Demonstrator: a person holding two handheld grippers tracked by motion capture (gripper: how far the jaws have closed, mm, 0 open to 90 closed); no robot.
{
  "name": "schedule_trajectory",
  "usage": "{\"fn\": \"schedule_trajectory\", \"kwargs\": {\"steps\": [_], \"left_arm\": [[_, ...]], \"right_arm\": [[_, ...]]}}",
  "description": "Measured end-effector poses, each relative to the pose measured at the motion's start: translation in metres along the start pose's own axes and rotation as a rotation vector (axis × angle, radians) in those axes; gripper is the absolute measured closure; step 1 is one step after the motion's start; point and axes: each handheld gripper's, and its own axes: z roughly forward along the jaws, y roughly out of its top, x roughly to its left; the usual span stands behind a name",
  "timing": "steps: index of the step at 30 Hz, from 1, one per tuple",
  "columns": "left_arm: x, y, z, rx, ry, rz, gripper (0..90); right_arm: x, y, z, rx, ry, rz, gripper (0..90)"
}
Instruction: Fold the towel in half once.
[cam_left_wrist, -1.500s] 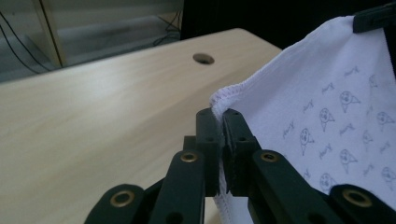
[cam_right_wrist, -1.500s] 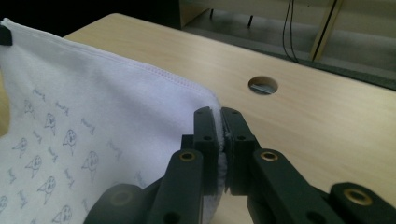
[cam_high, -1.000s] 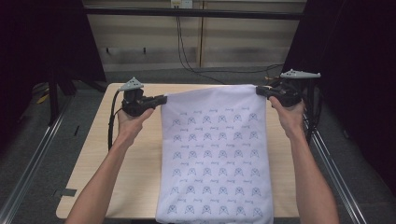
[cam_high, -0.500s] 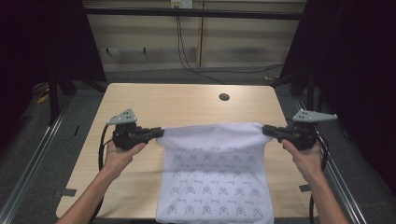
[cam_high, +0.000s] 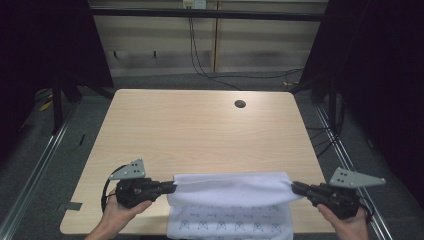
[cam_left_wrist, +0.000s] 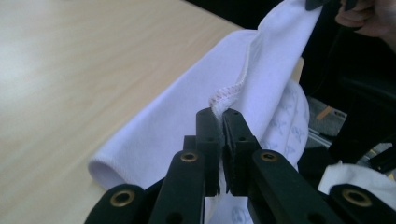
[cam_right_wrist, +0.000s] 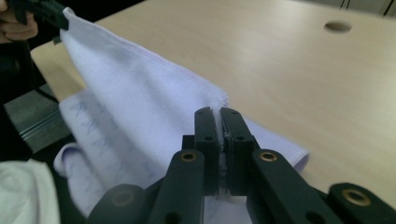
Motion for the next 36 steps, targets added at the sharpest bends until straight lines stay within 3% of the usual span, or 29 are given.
{"fn": "schedule_trajectory", "kwargs": {"steps": [5,8,10,12,14,19,26,30,36], "left_arm": [[0.005,-0.028,0.026,0.139,-0.022,-0.059,86.5],[0.007,-0.037,0.037,0.213,-0.021,-0.049,86.2],[0.007,-0.039,0.040,0.236,0.007,-0.027,86.0],[0.007,-0.043,0.045,0.266,0.016,-0.018,85.7],[0.009,-0.046,0.050,0.300,0.029,-0.026,85.6],[0.017,-0.047,0.054,0.293,0.007,-0.055,86.2],[0.025,-0.037,0.063,0.296,0.069,-0.009,86.6],[0.037,-0.033,0.067,0.282,0.061,-0.041,86.8],[0.046,-0.025,0.073,0.283,0.121,-0.027,86.8]], "right_arm": [[0.003,-0.040,0.028,0.157,0.033,0.054,86.6],[0.000,-0.055,0.042,0.238,0.048,0.078,86.6],[-0.001,-0.060,0.049,0.272,0.061,0.095,86.6],[0.000,-0.064,0.054,0.320,0.037,0.073,86.5],[0.000,-0.064,0.056,0.331,0.034,0.073,86.6],[-0.004,-0.066,0.062,0.381,0.007,0.087,86.7],[-0.011,-0.063,0.070,0.367,-0.003,0.084,87.2],[-0.017,-0.059,0.074,0.362,-0.009,0.088,87.2],[-0.028,-0.055,0.079,0.361,-0.025,0.100,87.2]]}}
